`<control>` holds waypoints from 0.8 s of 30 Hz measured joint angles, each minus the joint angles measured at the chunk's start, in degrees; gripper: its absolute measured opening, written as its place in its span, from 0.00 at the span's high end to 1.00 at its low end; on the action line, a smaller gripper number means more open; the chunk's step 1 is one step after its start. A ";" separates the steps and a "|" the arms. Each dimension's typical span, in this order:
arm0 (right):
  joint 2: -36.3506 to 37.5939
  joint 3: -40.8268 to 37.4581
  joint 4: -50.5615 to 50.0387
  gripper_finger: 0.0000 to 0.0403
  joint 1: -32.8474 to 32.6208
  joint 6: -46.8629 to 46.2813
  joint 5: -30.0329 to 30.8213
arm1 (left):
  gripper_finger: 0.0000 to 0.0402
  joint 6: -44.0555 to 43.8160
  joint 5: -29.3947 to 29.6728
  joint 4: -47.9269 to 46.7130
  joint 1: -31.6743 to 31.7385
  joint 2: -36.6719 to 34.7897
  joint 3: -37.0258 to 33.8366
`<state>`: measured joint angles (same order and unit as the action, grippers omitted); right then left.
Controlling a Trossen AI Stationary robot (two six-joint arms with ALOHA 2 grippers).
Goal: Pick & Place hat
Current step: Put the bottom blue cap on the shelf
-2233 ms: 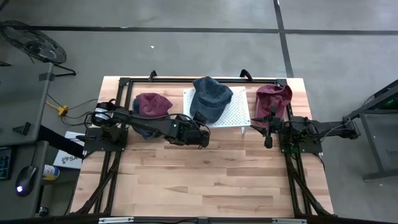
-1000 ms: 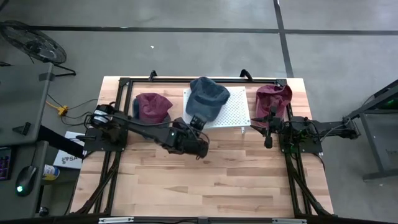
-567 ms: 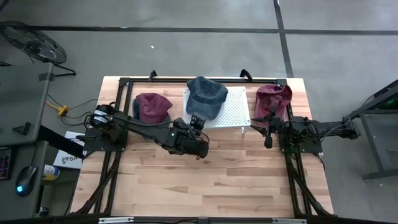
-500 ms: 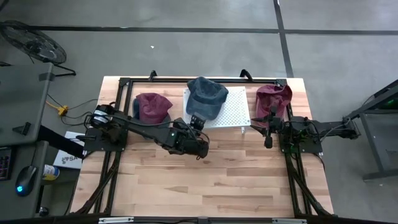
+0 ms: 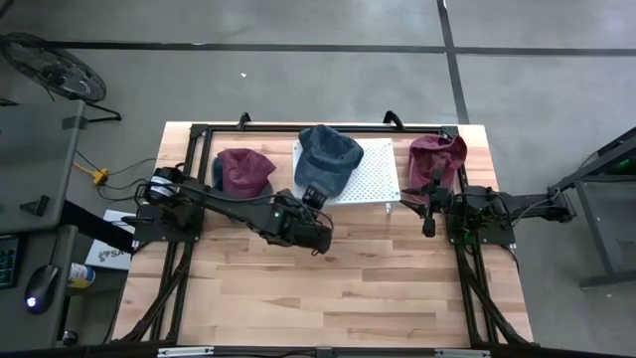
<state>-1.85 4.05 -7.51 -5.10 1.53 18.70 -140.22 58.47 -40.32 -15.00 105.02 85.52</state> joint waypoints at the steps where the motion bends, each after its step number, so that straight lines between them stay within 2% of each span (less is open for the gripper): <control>1: 0.01 0.00 0.00 0.67 -0.01 -0.01 -0.02 | 1.00 0.01 -0.28 -0.15 -0.01 0.11 0.00; 24: -0.01 0.00 0.00 0.67 0.00 -0.01 0.00 | 0.98 0.24 -2.46 0.07 -0.09 0.75 0.02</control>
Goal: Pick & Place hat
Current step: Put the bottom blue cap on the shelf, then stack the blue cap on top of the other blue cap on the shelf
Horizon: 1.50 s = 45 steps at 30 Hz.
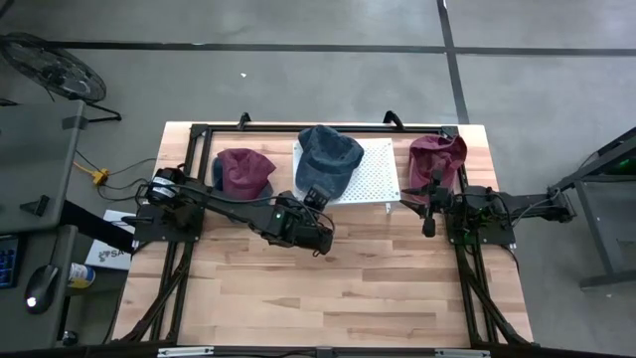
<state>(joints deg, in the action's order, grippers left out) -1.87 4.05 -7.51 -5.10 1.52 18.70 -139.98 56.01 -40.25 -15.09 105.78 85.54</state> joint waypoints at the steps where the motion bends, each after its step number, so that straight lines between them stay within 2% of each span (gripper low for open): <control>1: 0.00 0.00 0.00 0.67 0.00 0.00 0.00 | 0.98 0.00 0.02 -0.11 -0.02 0.00 0.00; 11: 0.00 0.00 0.00 0.67 0.00 0.00 0.00 | 0.98 0.68 1.33 -0.22 -0.09 0.00 0.00; 16: 0.01 0.00 0.00 0.67 0.00 0.00 -0.02 | 0.96 2.01 -0.21 -0.08 -0.03 0.00 0.00; 20: 0.01 0.00 0.00 0.67 -0.01 0.00 0.00 | 0.88 2.18 -2.04 0.23 0.00 0.00 0.00; 28: 0.00 0.00 0.00 0.67 -0.01 0.00 0.00 | 0.58 3.70 -3.46 1.28 0.03 0.00 -0.01; 32: 0.00 0.00 0.00 0.67 0.00 0.00 -0.02 | 0.48 4.87 -5.16 1.80 0.02 -0.07 -0.01; 38: 0.02 0.00 0.00 0.67 -0.02 0.00 -0.02 | 0.44 5.20 -8.24 1.27 -0.37 -0.65 -0.06; 45: 0.00 0.00 0.02 0.67 -0.02 0.00 -0.02 | 0.44 4.73 -7.39 -0.19 -1.75 -4.20 -0.07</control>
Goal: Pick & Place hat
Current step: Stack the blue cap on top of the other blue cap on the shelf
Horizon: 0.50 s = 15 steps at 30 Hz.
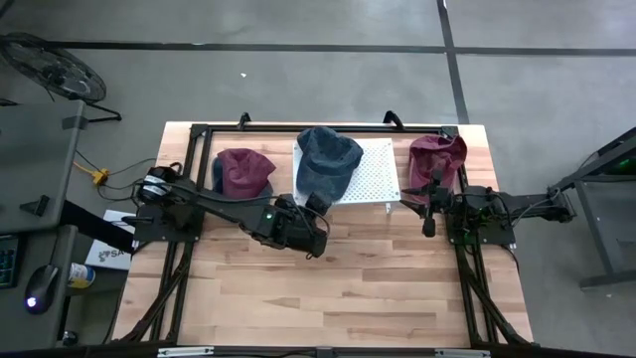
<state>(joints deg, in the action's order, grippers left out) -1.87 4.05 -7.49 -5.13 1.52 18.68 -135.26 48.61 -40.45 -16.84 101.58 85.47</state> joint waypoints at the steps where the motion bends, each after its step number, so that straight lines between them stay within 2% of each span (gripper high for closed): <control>1: 0.00 0.00 -0.03 0.67 0.00 0.00 0.02 | 0.44 0.02 0.23 -0.77 -0.38 -0.94 0.00; 8: 0.00 0.00 -0.07 0.67 0.00 0.00 0.00 | 0.44 -0.41 2.72 -3.46 -0.83 -7.57 0.13; 15: 0.00 0.00 -0.01 0.67 0.00 0.00 0.20 | 0.44 -4.98 1.12 -9.43 -0.80 -14.72 0.01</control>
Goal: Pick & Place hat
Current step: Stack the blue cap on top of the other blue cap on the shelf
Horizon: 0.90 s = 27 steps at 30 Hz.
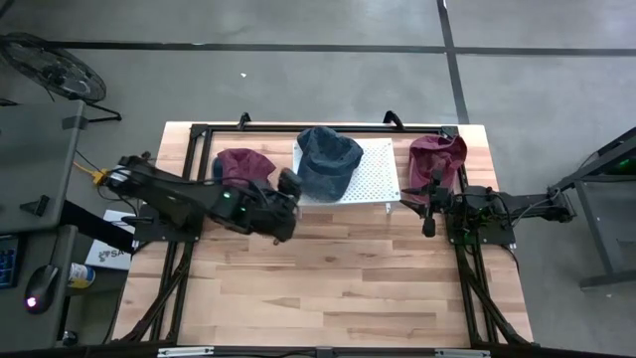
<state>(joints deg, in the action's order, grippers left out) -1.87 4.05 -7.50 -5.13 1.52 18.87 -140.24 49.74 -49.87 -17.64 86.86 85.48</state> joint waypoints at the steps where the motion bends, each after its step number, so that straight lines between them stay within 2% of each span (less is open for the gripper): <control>1: -0.01 0.00 -0.01 0.67 0.01 0.01 0.00 | 0.44 -0.05 0.37 -0.21 0.01 -1.13 0.01; 7: -0.02 0.00 -0.05 0.67 0.02 0.01 0.00 | 0.44 -0.18 2.46 -7.29 0.06 -5.65 0.08; 14: -0.02 0.00 -0.03 0.67 0.00 0.00 0.00 | 0.44 -0.42 3.50 -16.60 2.32 -6.39 0.08; 22: -0.02 0.00 -0.05 0.67 0.01 0.00 0.01 | 0.44 0.51 5.37 -32.42 3.79 -2.39 0.01; 27: -0.10 0.00 -0.21 0.67 0.02 0.00 -0.01 | 0.44 2.80 10.76 -36.35 3.81 0.29 0.01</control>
<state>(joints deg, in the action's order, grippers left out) -1.97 4.05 -7.70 -5.11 1.52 18.87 -137.44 60.49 -86.23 -13.83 87.14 85.49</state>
